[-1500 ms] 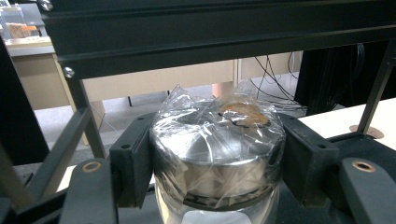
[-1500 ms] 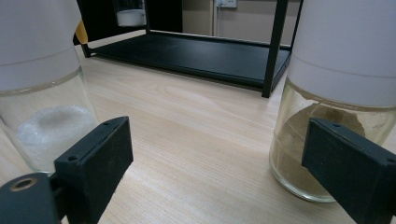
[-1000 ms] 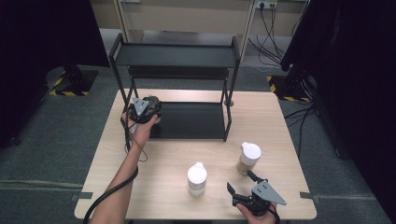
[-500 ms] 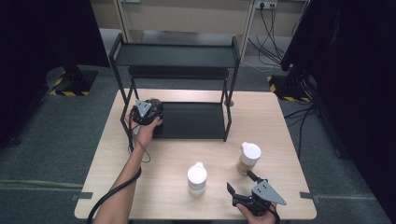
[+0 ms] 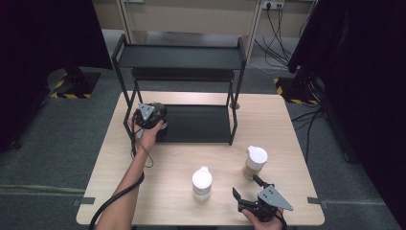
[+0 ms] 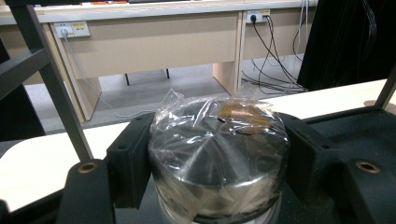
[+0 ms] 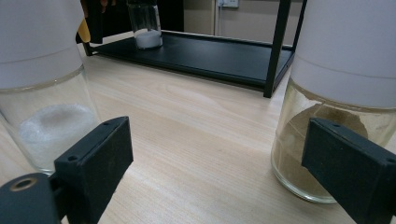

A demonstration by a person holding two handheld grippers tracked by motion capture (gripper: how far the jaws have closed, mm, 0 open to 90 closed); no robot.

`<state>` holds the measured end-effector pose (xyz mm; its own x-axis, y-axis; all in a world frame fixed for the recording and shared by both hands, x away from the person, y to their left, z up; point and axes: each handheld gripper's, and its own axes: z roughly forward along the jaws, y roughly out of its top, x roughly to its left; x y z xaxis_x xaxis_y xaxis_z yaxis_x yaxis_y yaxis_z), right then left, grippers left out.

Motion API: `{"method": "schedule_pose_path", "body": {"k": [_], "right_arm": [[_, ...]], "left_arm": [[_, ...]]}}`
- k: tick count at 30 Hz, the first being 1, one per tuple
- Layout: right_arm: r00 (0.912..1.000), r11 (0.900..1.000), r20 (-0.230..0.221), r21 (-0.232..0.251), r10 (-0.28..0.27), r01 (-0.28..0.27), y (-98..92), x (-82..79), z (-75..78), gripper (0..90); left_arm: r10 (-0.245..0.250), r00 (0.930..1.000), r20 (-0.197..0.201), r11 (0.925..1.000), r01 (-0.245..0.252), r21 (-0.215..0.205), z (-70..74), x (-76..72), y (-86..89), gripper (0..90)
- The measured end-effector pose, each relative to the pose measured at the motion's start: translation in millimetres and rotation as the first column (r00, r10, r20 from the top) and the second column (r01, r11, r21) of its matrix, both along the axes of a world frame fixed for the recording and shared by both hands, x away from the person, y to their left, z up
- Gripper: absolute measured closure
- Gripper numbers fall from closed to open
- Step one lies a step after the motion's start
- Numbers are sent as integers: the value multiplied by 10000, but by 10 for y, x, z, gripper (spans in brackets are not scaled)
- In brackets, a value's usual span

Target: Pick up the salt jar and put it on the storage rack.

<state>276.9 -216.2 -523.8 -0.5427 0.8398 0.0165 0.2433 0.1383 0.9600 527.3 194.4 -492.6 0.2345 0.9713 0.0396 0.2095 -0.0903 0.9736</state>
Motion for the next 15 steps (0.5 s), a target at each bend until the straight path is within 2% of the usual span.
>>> {"method": "schedule_pose_path", "body": {"k": [8,11,12,15], "right_arm": [[10000,10000,5,30,11,-11,-3,-1,0,90],[10000,10000,5,1,25,-25,0,0,0,89],[10000,10000,9,-21,34,-34,1,0,0,89],[10000,10000,16,-46,40,-40,2,-1,0,89]], "left_arm": [[71,10000,-17,10000,-71,-59,-24,-5,-20,317],[104,9999,-112,9999,-105,-55,-20,-17,-11,265],[120,9998,-125,9999,-121,-90,-16,-26,-6,219],[142,9998,-133,9997,-144,-185,-5,-71,2,188]]}}
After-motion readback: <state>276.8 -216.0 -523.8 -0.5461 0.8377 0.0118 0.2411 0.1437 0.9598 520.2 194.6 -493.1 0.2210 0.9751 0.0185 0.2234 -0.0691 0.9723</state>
